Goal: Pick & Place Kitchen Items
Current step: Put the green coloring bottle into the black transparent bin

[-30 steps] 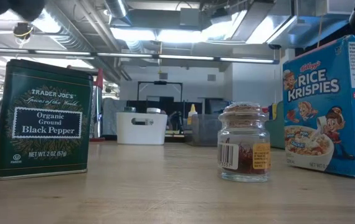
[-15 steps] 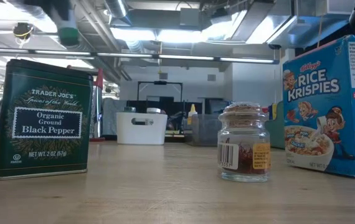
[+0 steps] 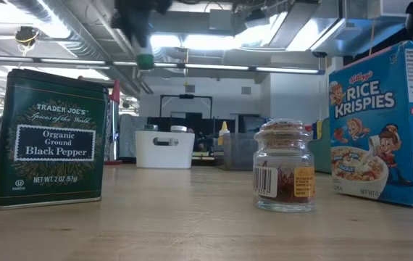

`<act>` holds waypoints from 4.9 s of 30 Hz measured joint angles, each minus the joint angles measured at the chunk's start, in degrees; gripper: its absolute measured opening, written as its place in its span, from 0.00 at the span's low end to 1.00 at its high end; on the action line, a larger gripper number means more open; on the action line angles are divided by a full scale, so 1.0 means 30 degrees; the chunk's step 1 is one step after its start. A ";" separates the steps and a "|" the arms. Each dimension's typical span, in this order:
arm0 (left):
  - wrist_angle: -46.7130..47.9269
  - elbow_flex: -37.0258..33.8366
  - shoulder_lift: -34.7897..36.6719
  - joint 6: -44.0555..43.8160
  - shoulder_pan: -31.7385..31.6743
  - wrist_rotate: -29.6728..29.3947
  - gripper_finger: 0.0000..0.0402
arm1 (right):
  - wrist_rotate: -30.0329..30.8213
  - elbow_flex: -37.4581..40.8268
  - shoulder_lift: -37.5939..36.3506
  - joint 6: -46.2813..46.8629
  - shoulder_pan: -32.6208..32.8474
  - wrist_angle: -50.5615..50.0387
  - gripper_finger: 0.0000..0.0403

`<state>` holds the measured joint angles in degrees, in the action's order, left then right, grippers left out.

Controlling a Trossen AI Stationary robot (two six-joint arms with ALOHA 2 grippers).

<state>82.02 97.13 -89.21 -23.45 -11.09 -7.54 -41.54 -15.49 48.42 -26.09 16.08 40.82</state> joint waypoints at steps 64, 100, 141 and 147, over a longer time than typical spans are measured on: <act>-0.4765 1.1896 -1.4842 0.9029 -0.5097 0.4326 0.33 | 0.2645 0.0000 -0.0001 0.1850 -0.1079 -0.3700 0.69; -0.3861 1.1845 -1.6993 0.8075 -0.5147 0.2889 0.33 | 0.2703 0.0000 -0.0007 0.1687 -0.1079 -0.4692 0.69; -0.3892 1.1859 -1.7207 0.8788 -0.4757 0.1432 0.60 | 0.2645 0.0000 -0.0007 0.1909 -0.1079 -0.4984 0.69; -0.3910 1.2629 -1.7001 0.8788 -0.4544 0.1545 0.60 | 0.2645 0.0000 -0.0003 0.1909 -0.1086 -0.4997 0.69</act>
<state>70.29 135.01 -140.21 2.92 -24.72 -2.91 -33.61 -15.49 48.42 -20.36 12.82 25.83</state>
